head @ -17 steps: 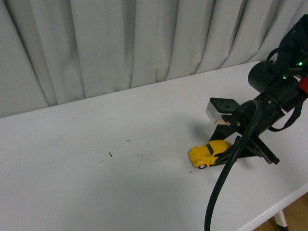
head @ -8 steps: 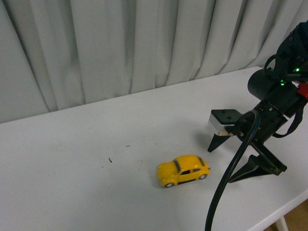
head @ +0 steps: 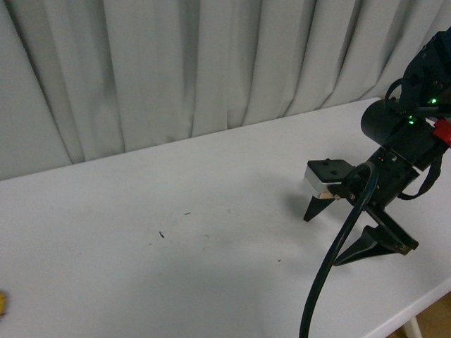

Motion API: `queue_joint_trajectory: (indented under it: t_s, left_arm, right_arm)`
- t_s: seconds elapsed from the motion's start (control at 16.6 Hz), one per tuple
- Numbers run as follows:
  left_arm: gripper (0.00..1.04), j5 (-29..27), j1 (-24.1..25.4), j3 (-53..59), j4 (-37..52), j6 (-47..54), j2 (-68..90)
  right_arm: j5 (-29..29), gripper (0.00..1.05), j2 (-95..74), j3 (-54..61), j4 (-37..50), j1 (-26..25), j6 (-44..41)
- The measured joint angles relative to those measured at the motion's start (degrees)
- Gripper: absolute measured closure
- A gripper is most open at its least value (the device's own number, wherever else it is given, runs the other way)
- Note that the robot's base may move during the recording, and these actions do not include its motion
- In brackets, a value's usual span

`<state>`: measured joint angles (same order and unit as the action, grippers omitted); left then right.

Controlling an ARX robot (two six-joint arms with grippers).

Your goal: Wind up and store yellow beetle toy

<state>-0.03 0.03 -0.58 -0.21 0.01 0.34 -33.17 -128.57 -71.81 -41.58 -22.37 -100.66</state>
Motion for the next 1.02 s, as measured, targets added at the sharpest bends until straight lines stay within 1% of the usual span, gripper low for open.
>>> queue_joint_trajectory:
  t_s: [0.18,0.24,0.36,0.48,0.66,0.72,0.84,0.96,1.02]
  left_arm:
    - [0.07,-0.02,0.0,0.0,0.02,0.0,0.0]
    - [0.07,0.0,0.0,0.0,0.02,0.0,0.0]
    - [0.07,0.0,0.0,0.0,0.02,0.0,0.0]
    - [0.07,-0.02,0.0,0.0,0.02,0.0,0.0]
    - [0.07,0.0,0.0,0.0,0.02,0.0,0.0]
    - [0.07,0.0,0.0,0.0,0.02,0.0,0.0]
    - [0.07,0.0,0.0,0.0,0.0,0.0,0.0]
    - [0.07,0.0,0.0,0.0,0.02,0.0,0.0]
    - [0.07,0.0,0.0,0.0,0.02,0.0,0.0]
  right_arm:
    - [0.11,0.07,0.15,-1.36,-2.89,1.11,0.2]
    - [-0.76,0.07,0.76,-0.98,-2.05,2.25,0.37]
    - [-4.04,0.07,3.63,-0.07,-1.29,3.41,0.55]
    - [-8.37,0.07,10.73,0.2,-0.9,4.48,0.55]
    - [-11.98,0.07,19.15,0.83,-0.24,4.81,0.55]
    - [-12.76,0.07,23.08,2.32,1.95,4.81,0.52]
    - [-14.67,0.07,28.79,4.48,2.56,4.81,0.52]
    - [-16.81,0.07,34.03,6.25,2.14,4.76,0.52]
    - [-18.27,0.07,39.56,8.94,1.2,4.81,1.01]
